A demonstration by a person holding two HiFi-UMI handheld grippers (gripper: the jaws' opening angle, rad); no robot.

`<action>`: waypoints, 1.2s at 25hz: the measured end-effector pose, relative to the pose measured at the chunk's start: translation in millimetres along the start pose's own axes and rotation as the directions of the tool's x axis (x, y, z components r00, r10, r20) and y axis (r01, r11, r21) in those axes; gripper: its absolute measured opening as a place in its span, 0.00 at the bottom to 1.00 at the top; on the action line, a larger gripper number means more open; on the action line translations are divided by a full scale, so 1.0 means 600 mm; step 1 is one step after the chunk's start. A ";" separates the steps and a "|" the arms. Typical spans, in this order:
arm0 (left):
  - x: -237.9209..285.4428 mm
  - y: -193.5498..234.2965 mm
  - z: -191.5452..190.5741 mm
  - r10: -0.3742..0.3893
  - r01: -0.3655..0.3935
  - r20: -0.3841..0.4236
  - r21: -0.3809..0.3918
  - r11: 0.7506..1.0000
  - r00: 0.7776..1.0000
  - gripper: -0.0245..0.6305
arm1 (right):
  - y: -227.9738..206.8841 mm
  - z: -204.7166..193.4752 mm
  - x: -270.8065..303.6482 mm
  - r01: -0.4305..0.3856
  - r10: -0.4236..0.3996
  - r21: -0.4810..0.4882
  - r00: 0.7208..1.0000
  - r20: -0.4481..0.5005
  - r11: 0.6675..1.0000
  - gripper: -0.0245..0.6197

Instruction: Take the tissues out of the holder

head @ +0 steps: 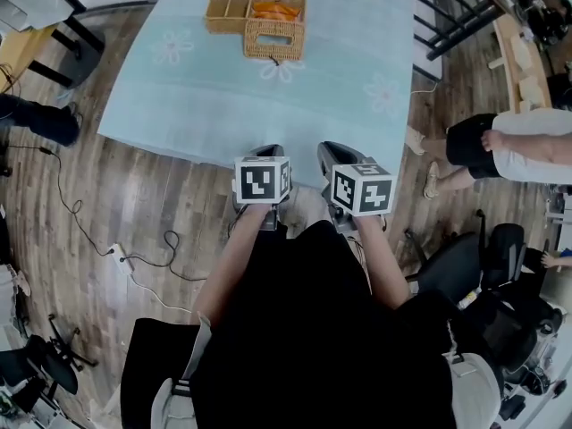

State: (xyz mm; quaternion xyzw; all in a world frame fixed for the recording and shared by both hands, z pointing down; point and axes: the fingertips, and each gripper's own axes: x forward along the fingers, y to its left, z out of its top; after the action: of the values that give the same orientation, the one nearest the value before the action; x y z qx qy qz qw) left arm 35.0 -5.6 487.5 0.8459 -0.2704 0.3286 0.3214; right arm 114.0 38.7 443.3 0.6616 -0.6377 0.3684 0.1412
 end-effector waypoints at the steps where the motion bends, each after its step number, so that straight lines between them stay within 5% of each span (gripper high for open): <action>1: 0.003 0.003 0.005 0.000 0.000 -0.001 0.002 1.000 1.000 0.05 | -0.001 0.004 0.005 -0.002 0.002 0.002 1.000 -0.001 1.000 0.08; 14: 0.038 0.041 0.056 0.017 -0.018 -0.006 -0.026 1.000 1.000 0.05 | -0.039 0.070 0.061 -0.015 0.015 -0.015 1.000 0.003 1.000 0.12; 30: 0.139 0.106 0.189 0.089 -0.088 -0.002 -0.114 0.990 0.996 0.05 | -0.087 0.228 0.219 -0.130 0.114 -0.201 0.989 -0.091 0.971 0.18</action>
State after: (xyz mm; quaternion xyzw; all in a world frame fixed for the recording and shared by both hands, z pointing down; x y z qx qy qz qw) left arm 89.0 -149.0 506.1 0.8139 -0.3265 0.3252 0.3539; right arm 194.6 -140.9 451.6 0.5879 -0.7059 0.3341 0.2111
